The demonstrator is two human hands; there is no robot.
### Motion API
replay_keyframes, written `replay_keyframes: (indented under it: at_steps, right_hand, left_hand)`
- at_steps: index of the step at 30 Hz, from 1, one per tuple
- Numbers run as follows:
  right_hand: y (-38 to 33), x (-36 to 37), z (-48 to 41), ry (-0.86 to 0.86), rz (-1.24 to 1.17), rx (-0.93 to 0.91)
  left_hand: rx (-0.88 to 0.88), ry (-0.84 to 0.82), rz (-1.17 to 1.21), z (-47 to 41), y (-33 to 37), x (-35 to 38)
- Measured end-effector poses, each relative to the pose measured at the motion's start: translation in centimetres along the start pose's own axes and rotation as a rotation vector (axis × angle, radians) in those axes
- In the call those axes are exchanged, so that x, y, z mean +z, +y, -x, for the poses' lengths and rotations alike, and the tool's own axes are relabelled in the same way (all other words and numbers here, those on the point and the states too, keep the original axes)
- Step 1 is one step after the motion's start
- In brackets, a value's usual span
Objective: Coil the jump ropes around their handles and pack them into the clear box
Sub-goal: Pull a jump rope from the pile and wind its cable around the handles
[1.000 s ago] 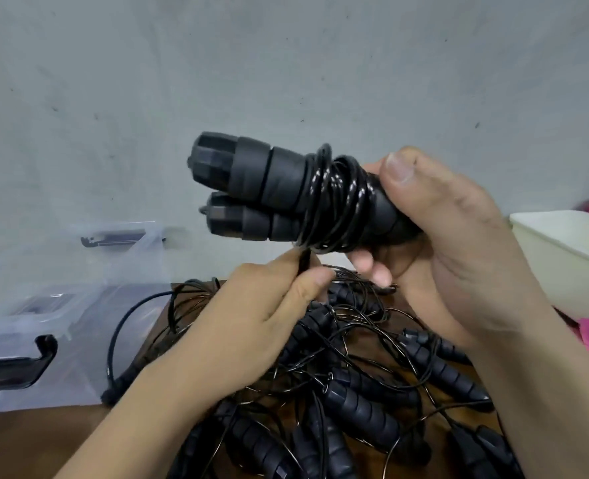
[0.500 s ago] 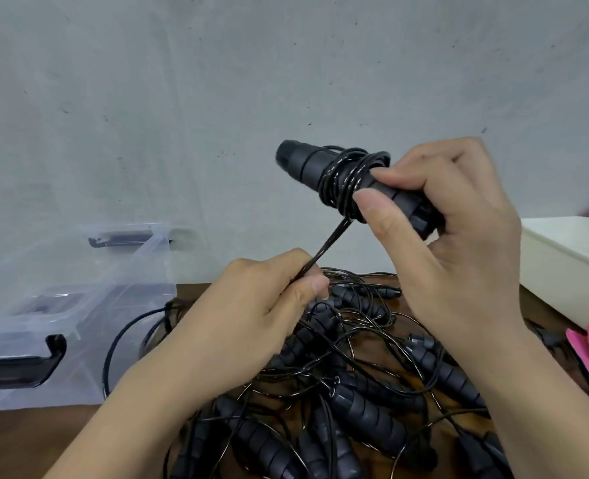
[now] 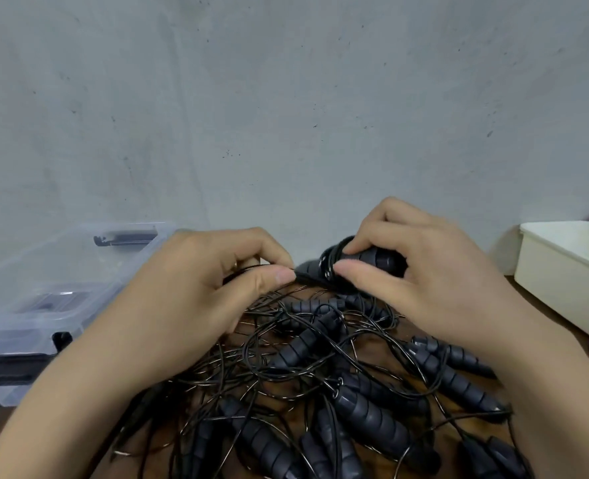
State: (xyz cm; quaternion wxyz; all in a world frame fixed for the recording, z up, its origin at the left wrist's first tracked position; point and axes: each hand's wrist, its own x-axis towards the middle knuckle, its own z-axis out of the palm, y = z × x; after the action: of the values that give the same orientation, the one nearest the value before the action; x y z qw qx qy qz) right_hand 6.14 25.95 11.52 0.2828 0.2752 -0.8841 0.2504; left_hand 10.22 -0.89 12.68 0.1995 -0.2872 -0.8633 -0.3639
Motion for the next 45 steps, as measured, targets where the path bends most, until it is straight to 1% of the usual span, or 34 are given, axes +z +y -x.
replay_keyframes:
  at_steps: [3,6,8,11,16,17,18,21,22,23,24,25,26,27,29,31,33,35,38,39,41,45]
  right_hand:
    - [-0.6,-0.2,0.2,-0.205,-0.133,0.046]
    - [-1.2,-0.9,0.3,-0.367,-0.375,0.079]
    - [-1.4,-1.5,0.4,-0.435,-0.519,0.069]
    - [-1.9,-2.1,0.7,-0.476,-0.759,0.036]
    - [-2.0,-1.6,1.0,-0.417,-1.088,0.021]
    - [-2.0,-1.3,0.9,-0.394,-1.153,0.007]
    - [-2.0,-1.0,0.8,-0.365,-1.213,-0.001]
    - [-2.4,-0.5,0.5,-0.251,-1.321,0.026]
    - [-2.5,-0.4,0.5,-0.211,-1.338,0.042]
    - [-2.8,-0.3,0.5,-0.17,-1.349,0.057]
    - [-3.0,-0.3,0.4,-0.127,-1.355,0.072]
    - [-3.2,-0.3,0.4,-0.085,-1.357,0.082]
    - [-3.5,-0.3,0.3,-0.044,-1.353,0.089]
    - [-3.8,-0.3,0.3,-0.001,-1.34,0.099]
    - [-4.1,-0.5,0.2,0.09,-1.296,0.127]
    - [-4.3,-0.5,0.3,0.168,-1.217,0.13]
    - [-4.3,-0.2,0.4,0.233,-1.069,0.102]
    - [-4.3,0.2,0.6,0.298,-0.876,0.044]
    - [-3.9,0.8,0.7,0.389,-0.52,-0.052]
    - [-3.7,0.9,0.6,0.406,-0.423,-0.071]
    - [-3.1,1.4,0.5,0.4,-0.31,-0.093]
    - [-2.3,2.4,0.2,0.303,-0.221,-0.081]
  left_hand:
    - [0.082,0.05,-0.041,-0.2,0.0,-0.1]
    - [0.146,0.11,-0.072,-0.6,-0.2,-0.2]
    - [0.164,0.152,-0.062,-0.7,-0.4,-0.1]
    - [0.181,0.181,-0.041,-1.0,-0.8,0.6]
    - [0.21,0.126,0.006,-1.8,-1.2,2.7]
    - [0.176,0.101,0.02,-2.0,-1.5,3.2]
    - [0.114,0.068,-0.008,-2.2,-2.2,3.9]
    - [-0.039,-0.019,-0.272,-1.3,-6.0,5.8]
    - [-0.066,-0.009,-0.296,-0.8,-6.2,6.2]
    - [-0.061,-0.003,-0.33,-0.3,-5.9,6.3]
    - [-0.03,0.013,-0.302,-0.1,-4.9,6.2]
    - [-0.058,0.002,-0.156,-0.1,-3.2,6.1]
    - [-0.024,0.024,-0.131,-0.1,-1.7,6.2]
    - [0.05,0.065,-0.12,-0.4,-0.8,6.1]
    - [0.123,0.045,-0.083,-0.8,-0.1,6.9]
    - [0.076,0.062,-0.028,-0.8,0.1,7.2]
    - [0.084,0.014,-0.009,-0.6,0.3,7.3]
    - [0.108,-0.014,-0.095,-0.5,1.0,7.2]
    - [0.103,-0.044,-0.176,-0.2,1.6,6.7]
    - [0.102,-0.051,-0.2,0.0,1.8,6.4]
    - [0.106,-0.046,-0.217,0.2,2.3,5.6]
    - [0.141,0.026,-0.269,0.3,2.5,3.4]
